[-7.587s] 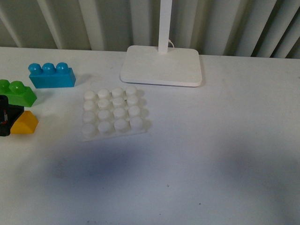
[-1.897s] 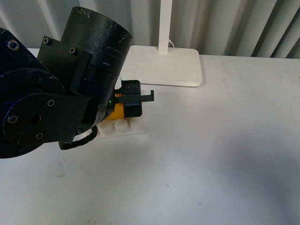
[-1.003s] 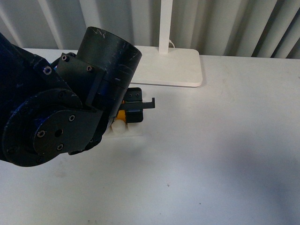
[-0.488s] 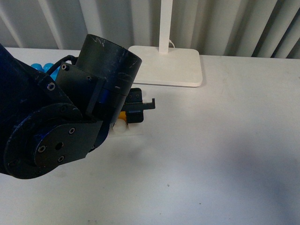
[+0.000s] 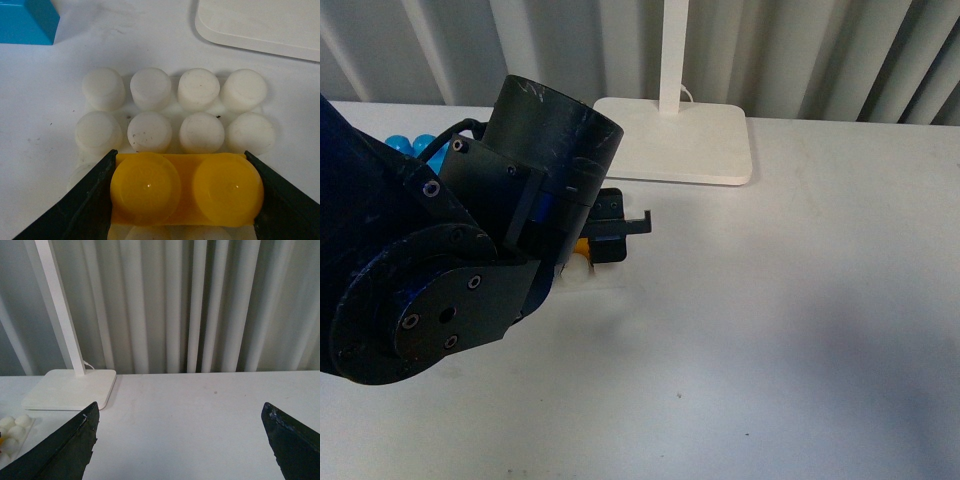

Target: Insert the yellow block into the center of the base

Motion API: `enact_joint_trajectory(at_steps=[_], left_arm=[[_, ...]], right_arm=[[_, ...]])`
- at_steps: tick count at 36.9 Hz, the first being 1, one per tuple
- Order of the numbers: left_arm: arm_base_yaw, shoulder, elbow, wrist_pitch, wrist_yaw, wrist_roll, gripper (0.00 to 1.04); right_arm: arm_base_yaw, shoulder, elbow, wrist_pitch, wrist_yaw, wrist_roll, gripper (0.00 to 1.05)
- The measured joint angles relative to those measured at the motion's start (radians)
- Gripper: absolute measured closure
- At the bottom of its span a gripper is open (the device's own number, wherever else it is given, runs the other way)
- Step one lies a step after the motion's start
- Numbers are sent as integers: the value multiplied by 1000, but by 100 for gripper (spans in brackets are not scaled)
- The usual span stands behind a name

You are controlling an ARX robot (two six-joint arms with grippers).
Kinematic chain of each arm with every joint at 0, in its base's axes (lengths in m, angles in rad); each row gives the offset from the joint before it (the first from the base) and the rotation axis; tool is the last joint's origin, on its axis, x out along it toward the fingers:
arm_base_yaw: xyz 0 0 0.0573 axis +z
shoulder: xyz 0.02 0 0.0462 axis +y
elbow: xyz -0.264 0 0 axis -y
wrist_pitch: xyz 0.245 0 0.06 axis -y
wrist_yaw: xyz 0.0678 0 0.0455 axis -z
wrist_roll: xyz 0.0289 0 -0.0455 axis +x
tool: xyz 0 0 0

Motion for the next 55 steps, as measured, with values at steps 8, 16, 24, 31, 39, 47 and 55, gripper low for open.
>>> enact_joint_trajectory(at_steps=[8, 16, 24, 31, 39, 47, 55], left_arm=[[13, -23, -9, -2, 50, -10, 13], [24, -94, -63, -12, 82, -16, 6], [75, -297, -145, -16, 88, -18, 6], [190, -592, -296, -35, 181, 20, 6], [388, -995, -549, 192, 314, 224, 25], [535, -1339, -711, 162, 448, 424, 70], [548, -1490, -782, 72, 453, 443, 101]], right_arm=[[0, 0, 0, 0, 0, 0, 9], [0, 0, 0, 0, 0, 0, 9], [0, 0, 0, 0, 0, 0, 9], [0, 0, 0, 0, 0, 0, 9], [0, 0, 0, 0, 0, 0, 9], [0, 0, 0, 0, -1, 0, 9], [0, 0, 0, 0, 0, 0, 9]])
